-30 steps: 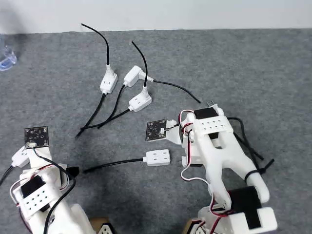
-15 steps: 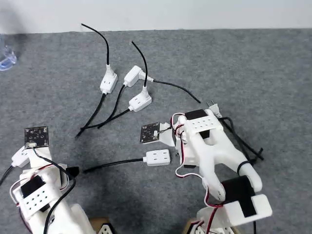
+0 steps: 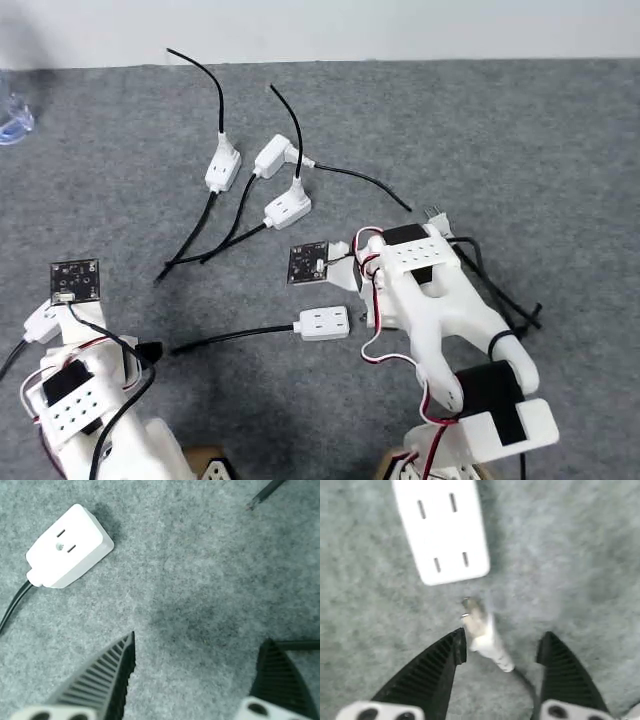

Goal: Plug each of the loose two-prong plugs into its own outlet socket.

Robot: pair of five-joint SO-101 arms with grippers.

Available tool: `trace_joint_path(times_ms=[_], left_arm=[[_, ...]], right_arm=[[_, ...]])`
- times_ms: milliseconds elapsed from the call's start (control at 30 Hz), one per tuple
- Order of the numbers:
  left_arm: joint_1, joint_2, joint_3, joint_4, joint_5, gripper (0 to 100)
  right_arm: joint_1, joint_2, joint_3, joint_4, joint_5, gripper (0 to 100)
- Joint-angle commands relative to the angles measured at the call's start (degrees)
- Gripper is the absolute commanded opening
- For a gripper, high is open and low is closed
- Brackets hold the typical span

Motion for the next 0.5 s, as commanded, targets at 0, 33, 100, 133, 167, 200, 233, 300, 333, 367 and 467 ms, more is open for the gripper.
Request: trace_joint_path(times_ms=[0, 33, 100, 133, 167, 200, 233, 300, 333, 367, 467], left_arm=[[0.26, -0.7, -0.31, -0.44, -0.44, 36], [0.26, -0.7, -0.31, -0.44, -0.44, 36], [0.26, -0.7, -0.31, -0.44, -0.44, 36], [0.26, -0.7, -0.31, -0.44, -0.44, 36], [0.26, -0.7, -0.31, -0.44, -0.44, 36], [0.26, -0.7, -0.31, -0.44, -0.44, 36], [0.26, -0.7, -0.31, -0.44, -0.44, 36], [0.26, -0.7, -0.31, -0.44, -0.44, 36], [0.26, -0.7, -0.31, -0.44, -0.44, 36], [0.26, -0.7, -0.31, -0.44, -0.44, 36], [0.26, -0.7, -0.31, -0.44, -0.44, 36]], right_arm=[[0.66, -0.13, -0.44, -2.59, -0.26, 16.8], [0.66, -0.13, -0.97, -2.42, 0.18, 16.5], [0.66, -0.13, -1.14, -1.98, 2.2, 16.1], [0.66, -0.13, -1.14, -1.89, 2.81, 14.3], [0.66, -0.13, -1.14, -1.89, 3.08, 11.9], [0.66, -0.04, -1.05, -1.98, 3.16, 9.8], [0.66, 0.48, -1.05, -1.98, 3.25, 7.8], [0.66, 2.33, -1.05, -1.98, 3.34, 6.1], [0.66, 3.47, -1.05, -1.98, 3.34, 6.2], [0.66, 4.79, -1.14, -2.07, 3.34, 6.1], [0.66, 7.6, -1.32, -2.07, 4.66, 4.6]])
